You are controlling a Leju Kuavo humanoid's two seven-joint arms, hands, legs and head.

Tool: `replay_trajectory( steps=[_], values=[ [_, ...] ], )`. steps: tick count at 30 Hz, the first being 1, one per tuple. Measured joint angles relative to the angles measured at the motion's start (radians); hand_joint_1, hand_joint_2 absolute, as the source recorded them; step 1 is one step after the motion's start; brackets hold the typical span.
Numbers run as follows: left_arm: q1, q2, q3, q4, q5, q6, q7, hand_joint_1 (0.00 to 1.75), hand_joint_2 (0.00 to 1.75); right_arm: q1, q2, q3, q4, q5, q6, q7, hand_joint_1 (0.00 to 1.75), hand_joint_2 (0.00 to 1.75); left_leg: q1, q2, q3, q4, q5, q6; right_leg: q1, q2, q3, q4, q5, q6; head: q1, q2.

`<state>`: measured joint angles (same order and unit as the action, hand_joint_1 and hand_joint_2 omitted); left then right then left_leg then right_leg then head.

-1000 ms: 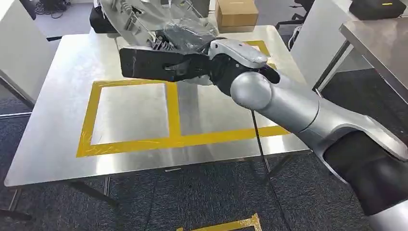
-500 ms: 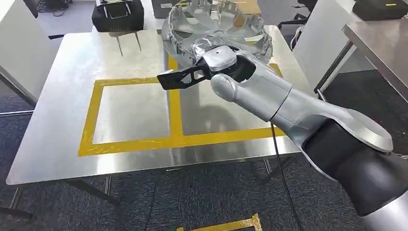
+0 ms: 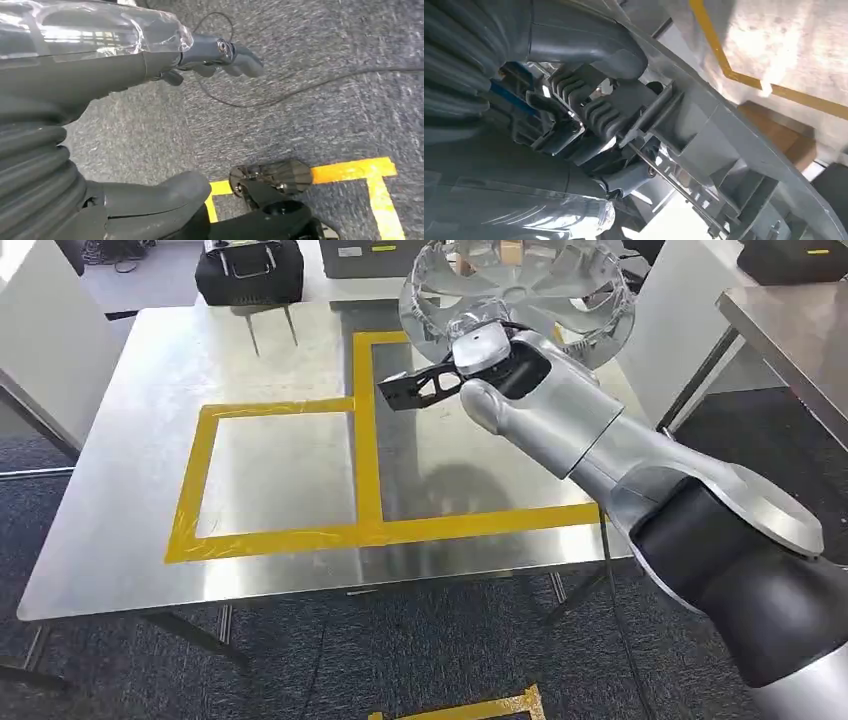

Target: Take the parts from the cabinet and place them on the table.

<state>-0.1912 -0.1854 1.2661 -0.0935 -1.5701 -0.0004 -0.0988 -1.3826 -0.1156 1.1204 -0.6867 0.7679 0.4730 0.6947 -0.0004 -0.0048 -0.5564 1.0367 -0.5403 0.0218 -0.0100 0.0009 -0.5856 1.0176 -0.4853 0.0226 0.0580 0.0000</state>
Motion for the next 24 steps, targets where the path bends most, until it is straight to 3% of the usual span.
replay_trajectory(
  steps=[3,4,8,9,24],
  values=[
    [0.0,0.0,-0.003,0.0,0.0,-0.002,-0.003,0.0,1.75,0.0,-0.003,-0.01,0.007,0.005,0.002,0.0,1.75,1.75,0.0,0.0,0.0,0.0,0.0,0.0,0.0,0.0,0.0,0.0,0.0,0.0,0.0,0.0],
    [0.0,0.0,-0.004,0.0,0.0,-0.003,-0.006,0.0,1.75,0.0,-0.003,-0.011,0.008,0.008,0.003,0.0,0.0,0.0,0.0,0.0,0.0,0.0,0.0,0.0,0.0,0.0,0.0,0.0,0.0,0.0,0.0,0.0],
    [-0.001,0.0,-0.023,0.0,0.0,-0.008,-0.027,0.0,1.75,0.001,-0.003,-0.018,0.008,0.029,0.006,0.0,0.0,0.0,0.0,-0.001,0.001,0.0,0.0,0.0,0.0,-0.001,0.0,0.0,0.0,0.0,-0.001,0.0],
    [-0.003,-0.001,-0.028,0.0,0.0,-0.008,-0.027,0.0,0.0,0.001,-0.003,-0.021,0.008,0.029,0.006,0.0,0.0,0.0,0.0,-0.002,0.001,0.0,0.0,0.0,0.0,-0.001,0.0,0.0,0.0,0.0,-0.001,0.0],
    [-0.006,-0.002,-0.052,0.0,0.002,0.014,0.003,0.0,0.0,0.004,-0.019,-0.029,-0.007,-0.017,-0.037,-0.005,0.0,0.0,0.0,-0.004,0.002,0.0,0.001,-0.001,0.0,-0.002,0.003,0.0,0.0,0.0,0.0,0.0]
  ],
)
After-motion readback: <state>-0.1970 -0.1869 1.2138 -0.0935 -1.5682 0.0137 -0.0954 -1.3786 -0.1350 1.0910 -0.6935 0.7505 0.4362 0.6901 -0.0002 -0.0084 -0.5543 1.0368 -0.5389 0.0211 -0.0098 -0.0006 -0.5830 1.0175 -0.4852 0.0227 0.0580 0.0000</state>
